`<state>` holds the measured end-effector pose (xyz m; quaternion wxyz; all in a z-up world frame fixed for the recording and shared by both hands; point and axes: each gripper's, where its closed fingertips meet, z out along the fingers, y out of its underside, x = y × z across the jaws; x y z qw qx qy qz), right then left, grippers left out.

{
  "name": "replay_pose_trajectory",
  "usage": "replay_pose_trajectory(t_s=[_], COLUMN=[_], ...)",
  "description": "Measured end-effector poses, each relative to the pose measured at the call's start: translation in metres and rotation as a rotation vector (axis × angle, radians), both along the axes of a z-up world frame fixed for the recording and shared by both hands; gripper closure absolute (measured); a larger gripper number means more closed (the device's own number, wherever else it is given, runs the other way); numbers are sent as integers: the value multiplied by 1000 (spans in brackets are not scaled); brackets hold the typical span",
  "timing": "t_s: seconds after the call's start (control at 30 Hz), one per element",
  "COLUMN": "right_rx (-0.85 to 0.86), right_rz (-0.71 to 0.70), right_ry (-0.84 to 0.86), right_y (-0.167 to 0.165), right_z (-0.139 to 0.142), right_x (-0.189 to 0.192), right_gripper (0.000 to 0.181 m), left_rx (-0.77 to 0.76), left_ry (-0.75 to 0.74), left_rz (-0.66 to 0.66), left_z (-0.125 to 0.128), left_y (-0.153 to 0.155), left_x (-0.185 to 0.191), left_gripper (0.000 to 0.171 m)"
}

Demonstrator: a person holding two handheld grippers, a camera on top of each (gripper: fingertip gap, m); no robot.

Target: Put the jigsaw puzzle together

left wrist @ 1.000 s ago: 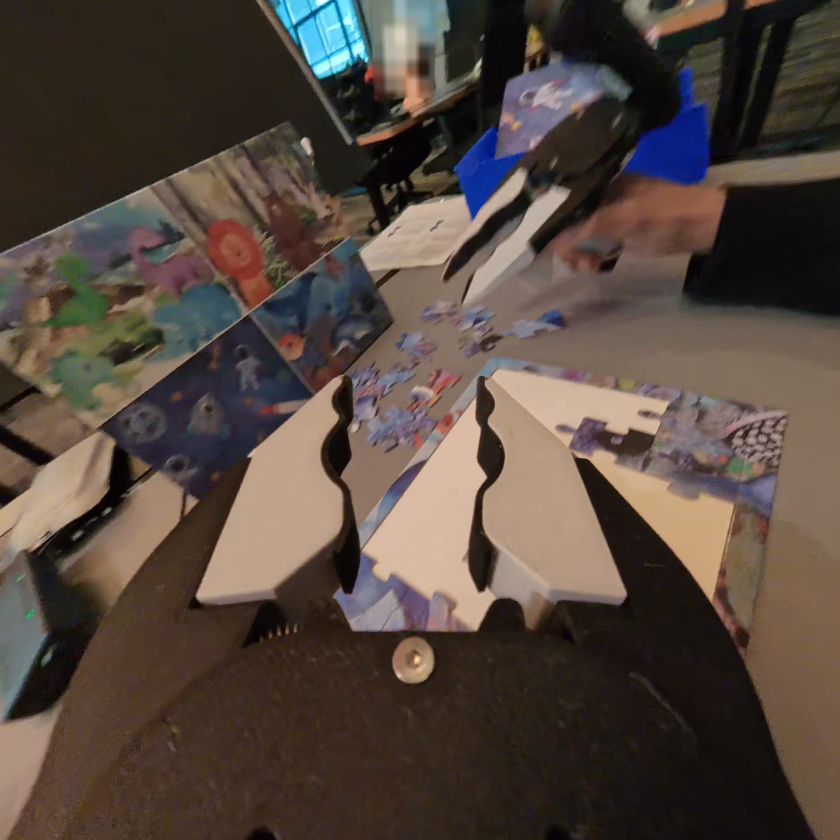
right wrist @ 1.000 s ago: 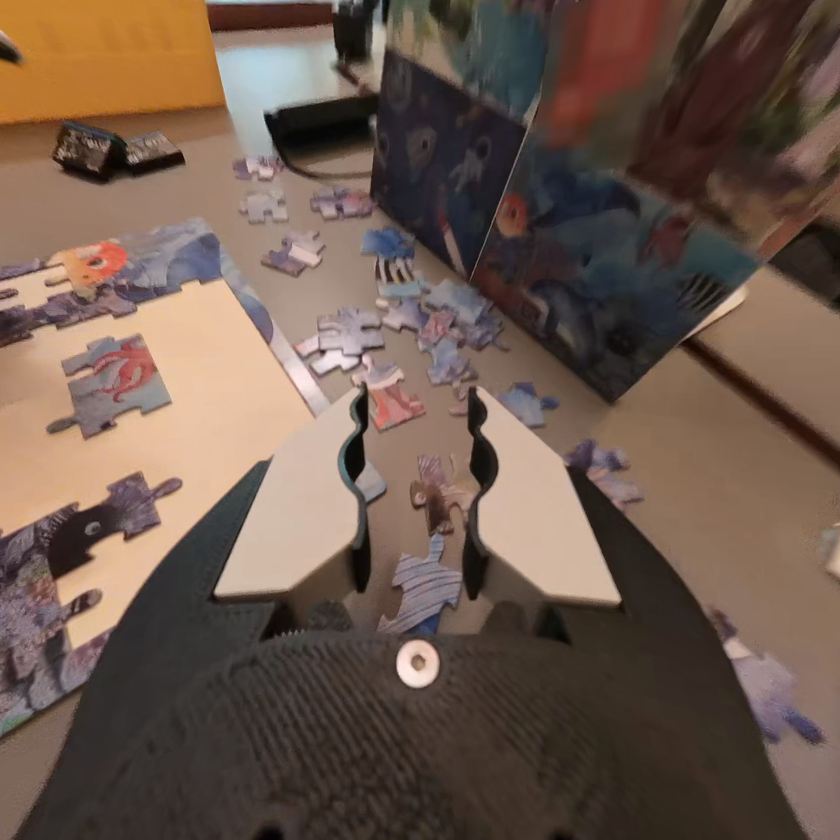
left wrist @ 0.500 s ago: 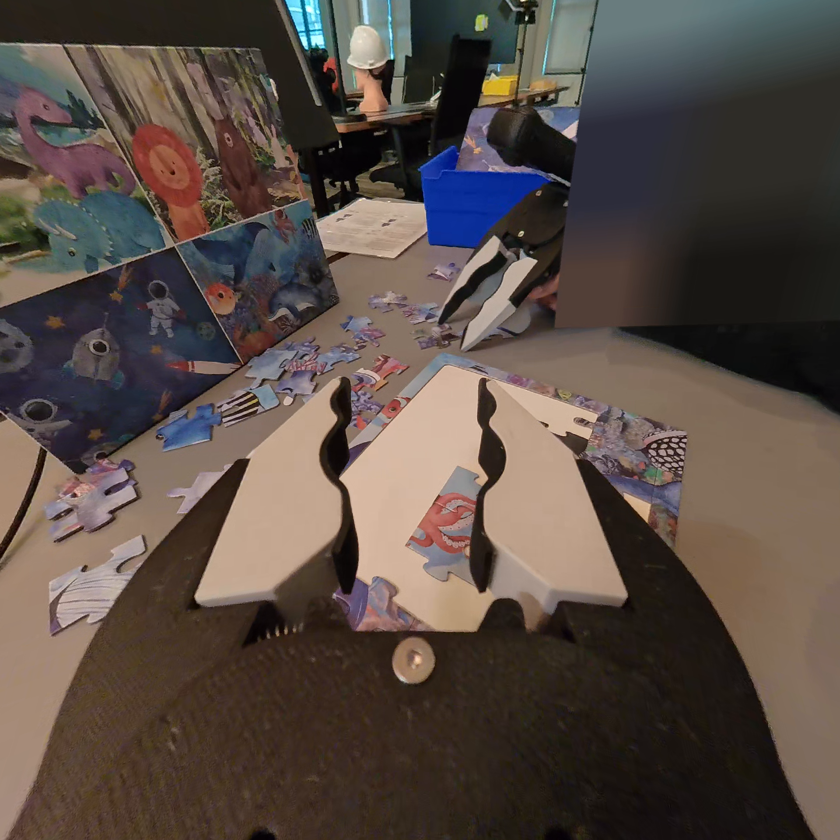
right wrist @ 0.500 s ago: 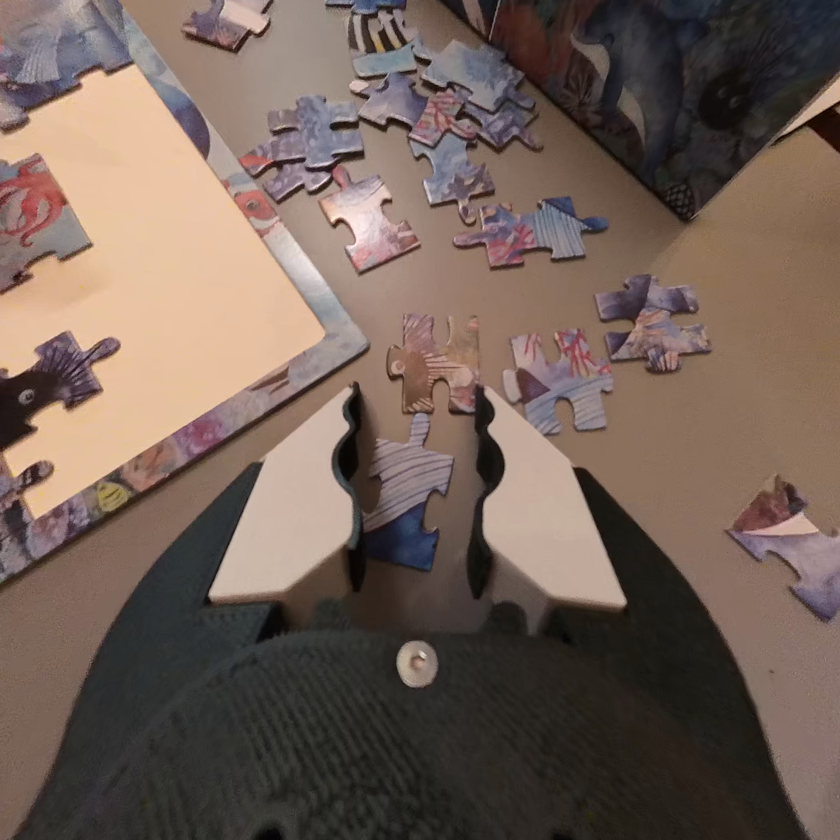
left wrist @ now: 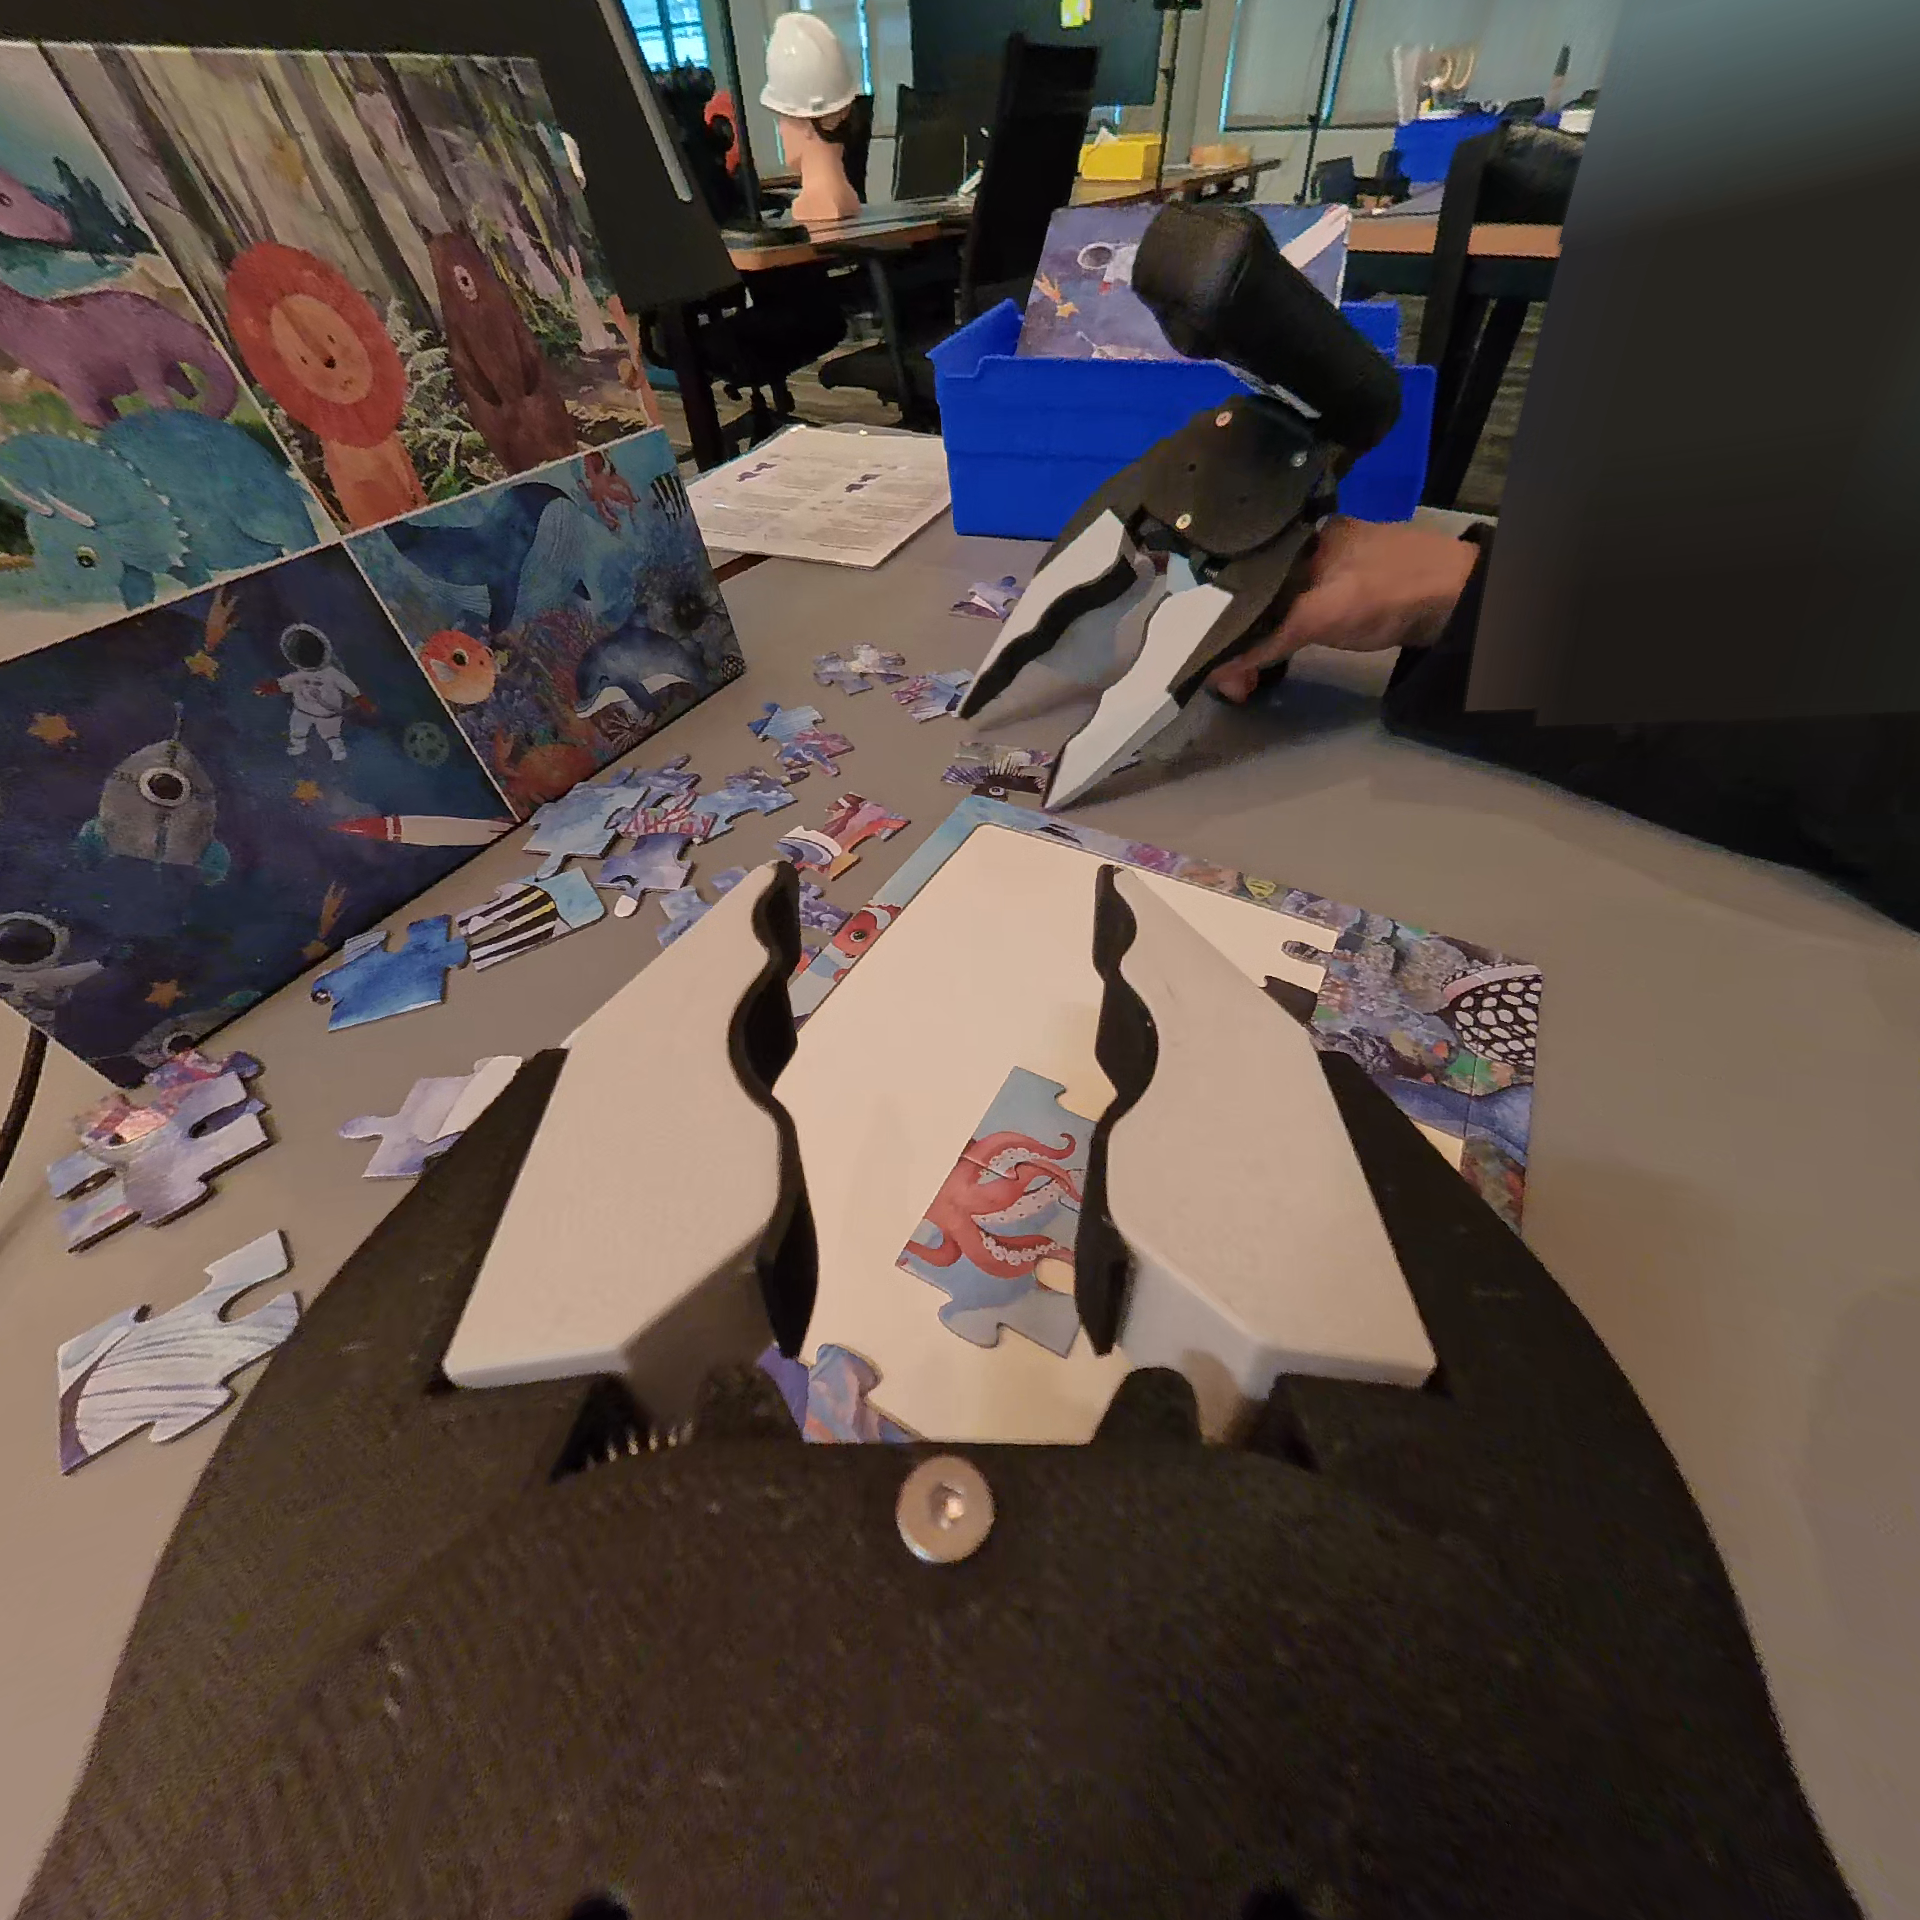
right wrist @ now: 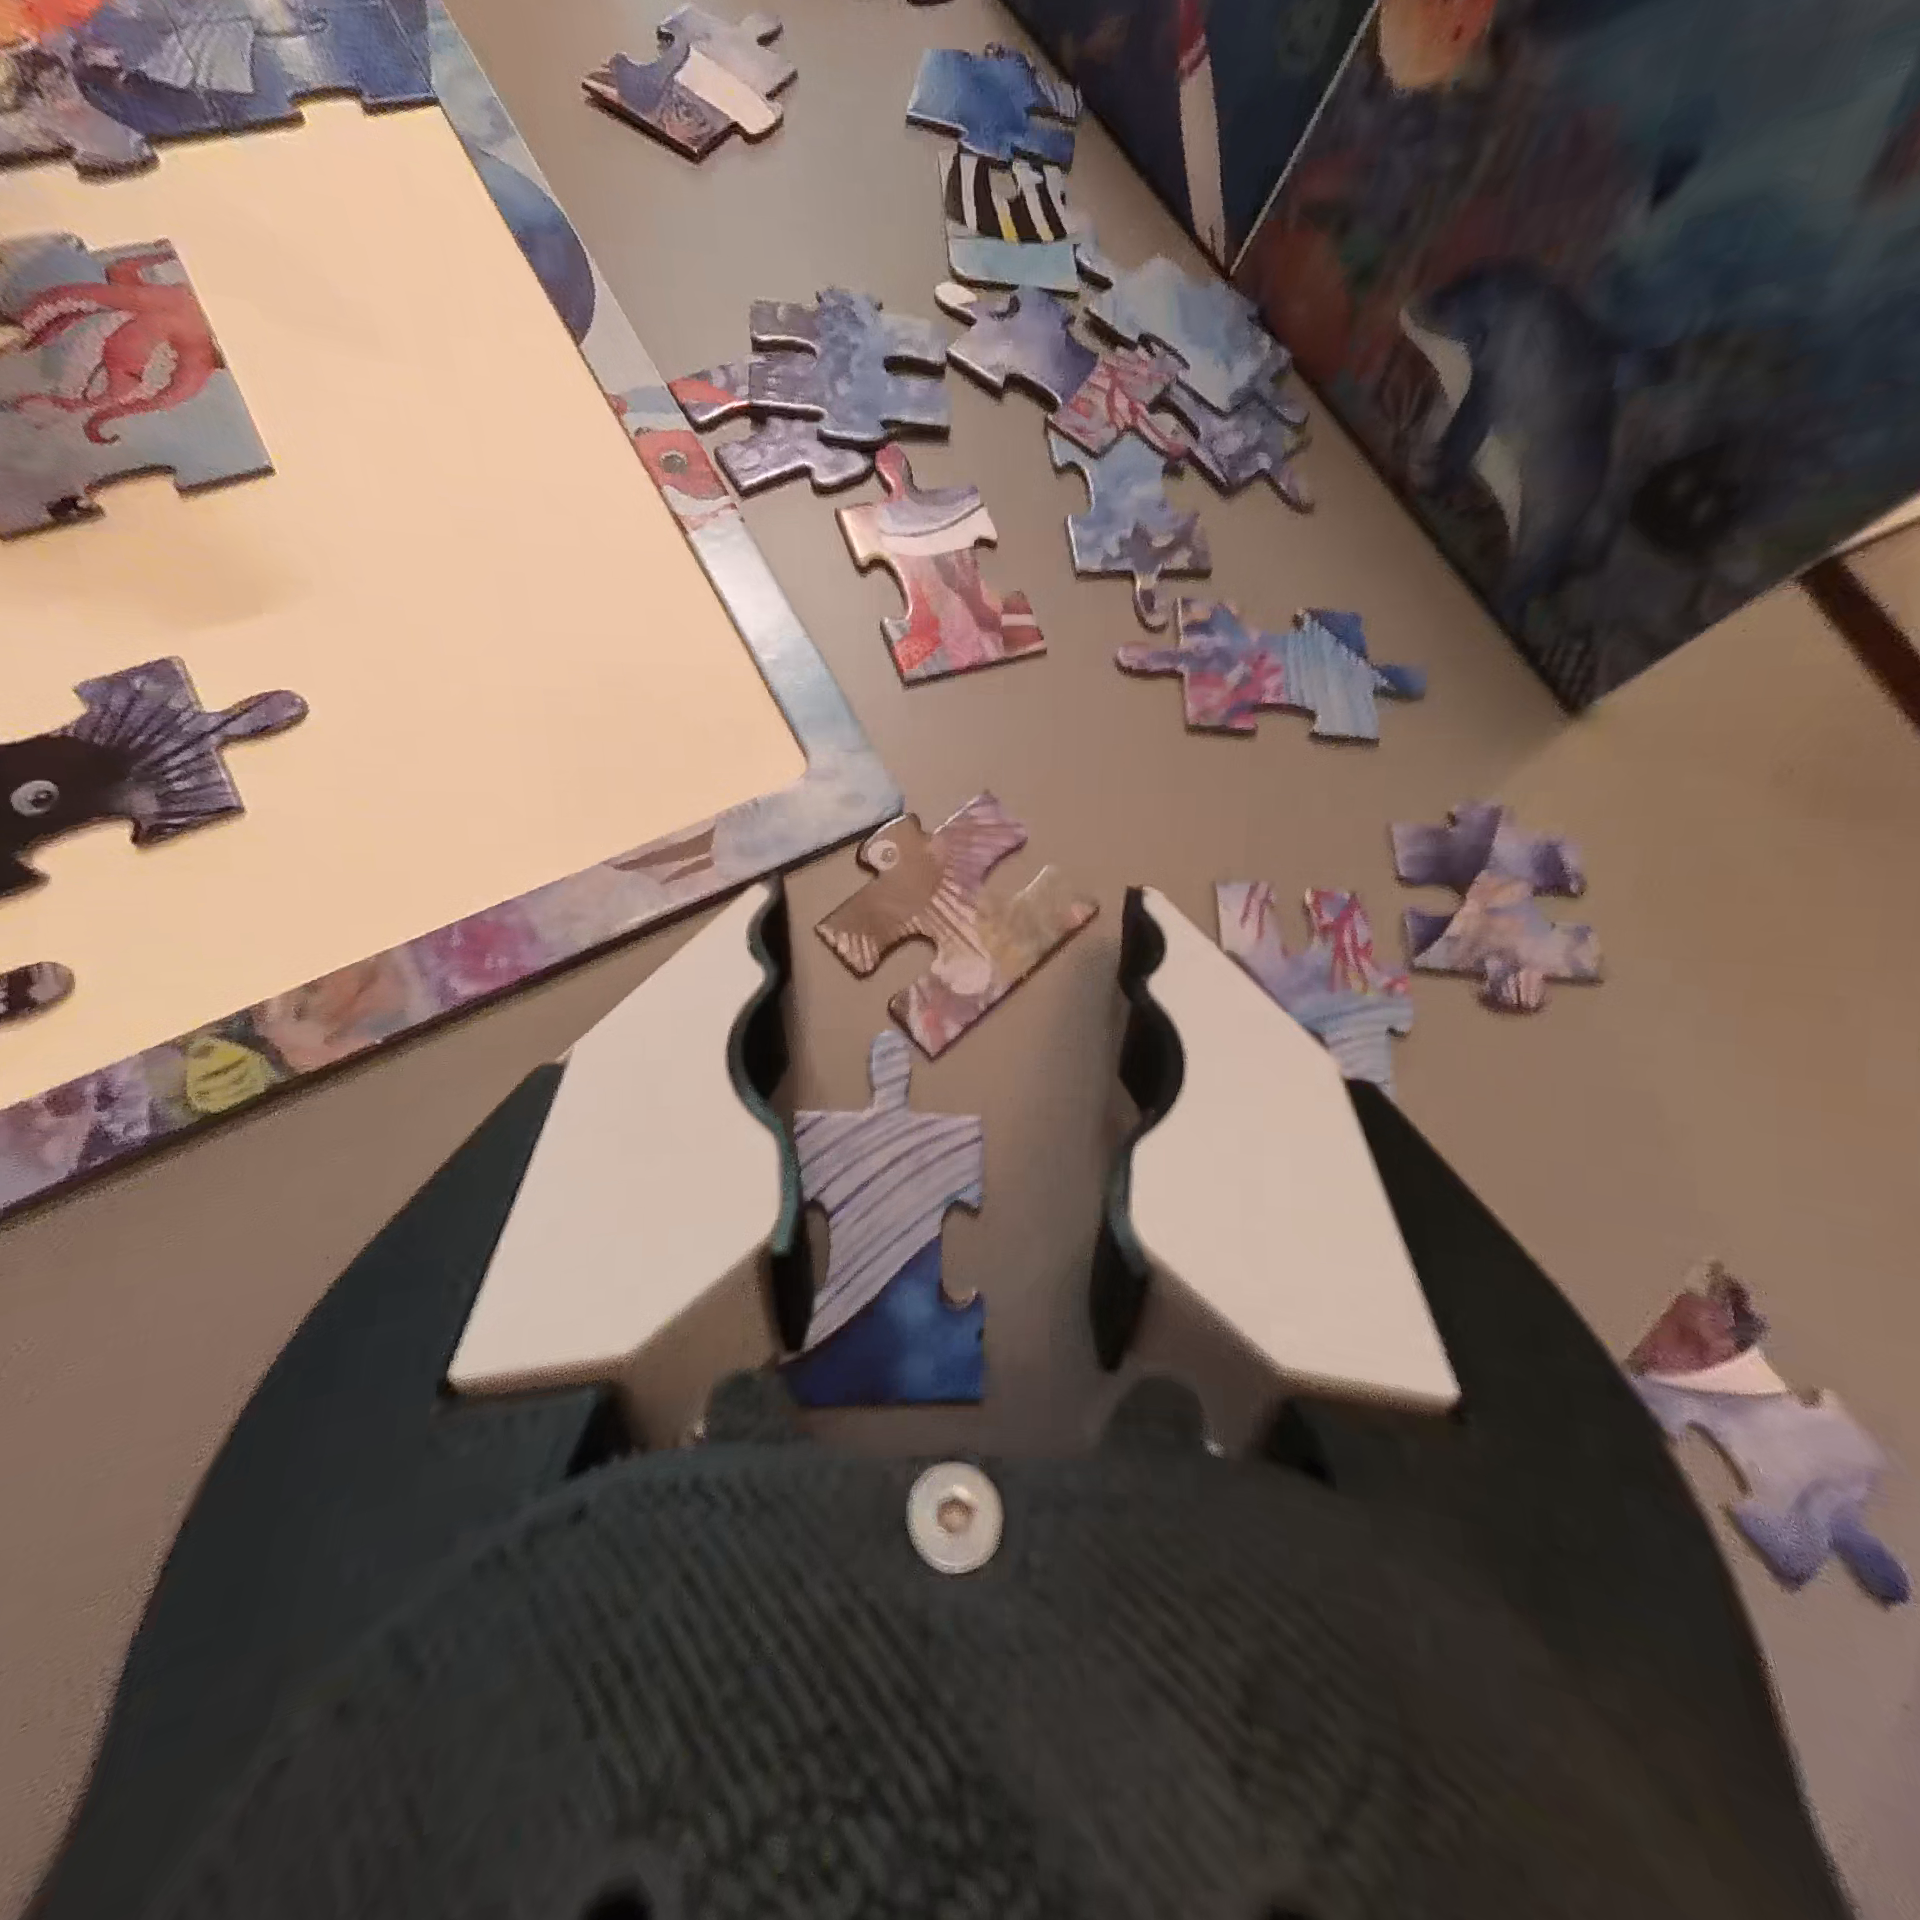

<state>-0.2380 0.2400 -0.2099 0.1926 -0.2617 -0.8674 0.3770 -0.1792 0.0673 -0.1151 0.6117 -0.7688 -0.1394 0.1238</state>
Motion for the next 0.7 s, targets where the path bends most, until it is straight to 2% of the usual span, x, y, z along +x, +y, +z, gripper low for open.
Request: replay_pose_trajectory(t_s=[0.13,0.33,0.5,0.63,0.7], right_rx=[-42,-69,-50,18,40], right_rz=[27,-22,-33,-127,-140], right_ry=[-84,-126,-199,-205,-206], right_y=[-3,4,13,25,25], right_z=[-3,-4,-3,-4,-4], right_x=[5,9,24,23,23], right_gripper=[132,139,139,140,148], left_rx=[-6,-14,-23,-37,-50], left_ry=[5,9,12,17,22], left_rz=[-3,-6,-8,-3,5], left_z=[-1,-2,-4,-6,-8], left_y=[1,2,3,3,3], left_x=[1,2,2,2,1], left_gripper=[117,117,116,117,117])
